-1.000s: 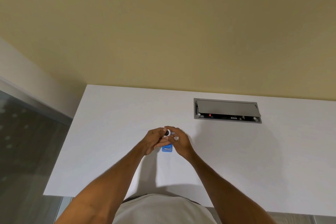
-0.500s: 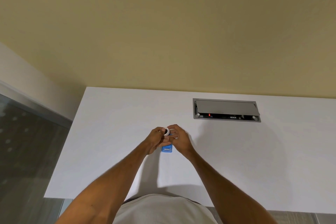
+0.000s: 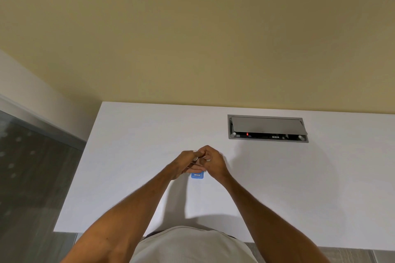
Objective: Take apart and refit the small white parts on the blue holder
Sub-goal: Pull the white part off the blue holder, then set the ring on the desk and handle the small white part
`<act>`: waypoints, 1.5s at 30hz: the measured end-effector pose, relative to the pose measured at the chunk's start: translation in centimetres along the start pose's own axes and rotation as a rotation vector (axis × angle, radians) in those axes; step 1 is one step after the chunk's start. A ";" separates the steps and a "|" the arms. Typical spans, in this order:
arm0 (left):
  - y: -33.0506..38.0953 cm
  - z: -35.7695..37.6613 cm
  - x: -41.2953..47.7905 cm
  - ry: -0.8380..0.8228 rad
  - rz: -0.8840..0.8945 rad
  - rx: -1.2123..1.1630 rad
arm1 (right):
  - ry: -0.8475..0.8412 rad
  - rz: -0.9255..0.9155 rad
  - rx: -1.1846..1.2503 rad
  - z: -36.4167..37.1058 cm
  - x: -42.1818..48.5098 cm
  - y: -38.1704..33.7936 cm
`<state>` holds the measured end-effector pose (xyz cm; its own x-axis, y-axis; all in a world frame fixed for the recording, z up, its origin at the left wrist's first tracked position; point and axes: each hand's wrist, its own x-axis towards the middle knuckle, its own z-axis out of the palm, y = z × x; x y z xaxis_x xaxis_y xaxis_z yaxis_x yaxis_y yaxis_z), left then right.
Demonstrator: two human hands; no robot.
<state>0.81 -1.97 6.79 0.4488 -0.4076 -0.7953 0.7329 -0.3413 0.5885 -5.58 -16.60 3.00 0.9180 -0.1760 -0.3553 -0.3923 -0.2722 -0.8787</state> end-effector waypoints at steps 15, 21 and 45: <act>-4.3 -3.2 2.9 0.478 0.115 0.525 | 0.092 0.106 -0.225 -0.3 0.9 0.9; -5.8 -5.6 3.7 0.512 0.114 0.705 | 0.077 0.139 -0.265 0.0 1.8 1.2; -7.9 -7.1 5.1 0.705 0.138 1.085 | 0.007 0.131 -0.456 0.7 3.3 2.2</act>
<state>0.96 4.69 -3.00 0.9002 -0.0772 -0.4286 0.0233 -0.9742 0.2245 -3.40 -17.09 -0.33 0.8592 -0.2425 -0.4506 -0.4917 -0.6347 -0.5961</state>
